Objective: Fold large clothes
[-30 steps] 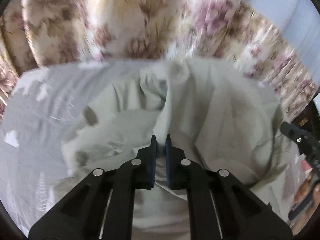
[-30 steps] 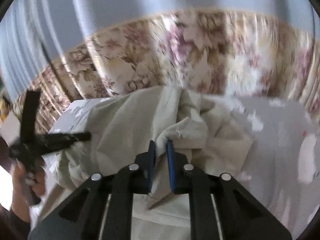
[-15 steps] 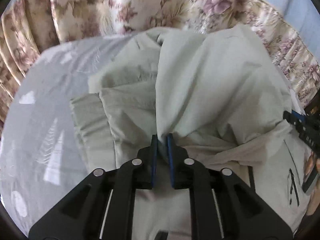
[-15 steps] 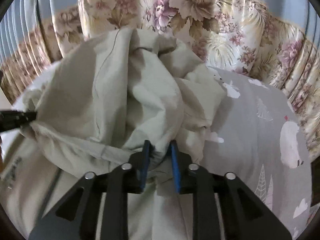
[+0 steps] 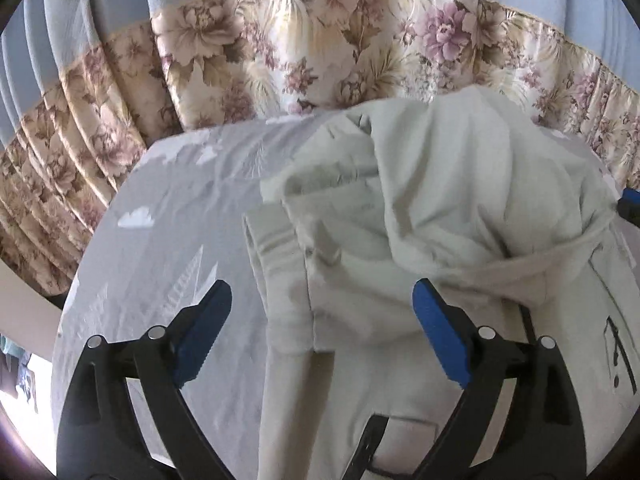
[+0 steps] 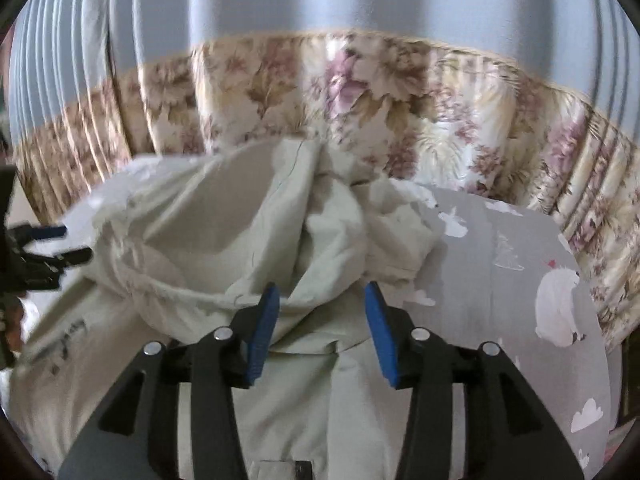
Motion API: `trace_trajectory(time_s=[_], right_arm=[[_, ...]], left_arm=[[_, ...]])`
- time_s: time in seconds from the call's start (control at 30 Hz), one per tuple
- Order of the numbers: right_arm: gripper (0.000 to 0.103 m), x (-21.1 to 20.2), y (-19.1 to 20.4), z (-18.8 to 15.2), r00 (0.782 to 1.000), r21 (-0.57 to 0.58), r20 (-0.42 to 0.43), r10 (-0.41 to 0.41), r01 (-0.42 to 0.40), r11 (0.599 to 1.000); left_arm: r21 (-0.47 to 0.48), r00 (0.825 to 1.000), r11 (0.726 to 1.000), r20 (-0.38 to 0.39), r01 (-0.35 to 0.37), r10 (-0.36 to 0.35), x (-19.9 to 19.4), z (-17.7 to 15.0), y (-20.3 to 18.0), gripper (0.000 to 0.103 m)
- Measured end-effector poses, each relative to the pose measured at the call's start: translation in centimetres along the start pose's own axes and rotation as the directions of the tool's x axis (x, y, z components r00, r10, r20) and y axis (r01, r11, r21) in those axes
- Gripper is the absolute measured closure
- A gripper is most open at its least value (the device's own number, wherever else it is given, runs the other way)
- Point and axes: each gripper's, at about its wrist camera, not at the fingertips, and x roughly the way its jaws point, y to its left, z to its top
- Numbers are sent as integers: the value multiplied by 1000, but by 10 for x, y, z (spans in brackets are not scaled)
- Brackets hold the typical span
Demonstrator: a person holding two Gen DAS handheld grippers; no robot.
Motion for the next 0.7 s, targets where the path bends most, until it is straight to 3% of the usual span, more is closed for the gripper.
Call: trace_trajectory(time_s=[0.17, 0.3, 0.33, 0.4, 0.43, 0.53, 0.63, 0.7], right_arm=[[58, 47, 18, -10, 981, -136, -117, -153, 136, 981], [57, 33, 11, -10, 989, -86, -93, -117, 109, 990], [55, 25, 8, -10, 993, -64, -74, -95, 90, 994], [39, 3, 1, -10, 999, -11, -15, -49, 49, 999], [25, -7, -2, -11, 999, 15, 21, -37, 36, 999], [17, -39, -10, -26, 992, 83, 122, -12, 2, 997], [4, -60, -11, -49, 978, 131, 195, -69, 44, 990], [2, -74, -6, -66, 952, 142, 267, -149, 114, 983]], left_arm=[[-21, 1000, 1000, -18, -1, 1, 2, -8, 2, 12], [-27, 1000, 999, -11, -22, 21, -2, -12, 2, 7], [-28, 1000, 999, -6, -30, 30, -3, -13, 1, 5], [-30, 999, 999, 7, -45, 45, -7, -15, 0, 3], [-33, 999, 998, 15, -46, 46, -8, -16, 0, 3], [-48, 999, 999, 46, -23, 26, -14, -21, -3, 3], [-71, 993, 997, 116, -11, 19, -25, -33, -6, 3], [-92, 982, 996, 186, -15, 32, -37, -44, -7, 3]])
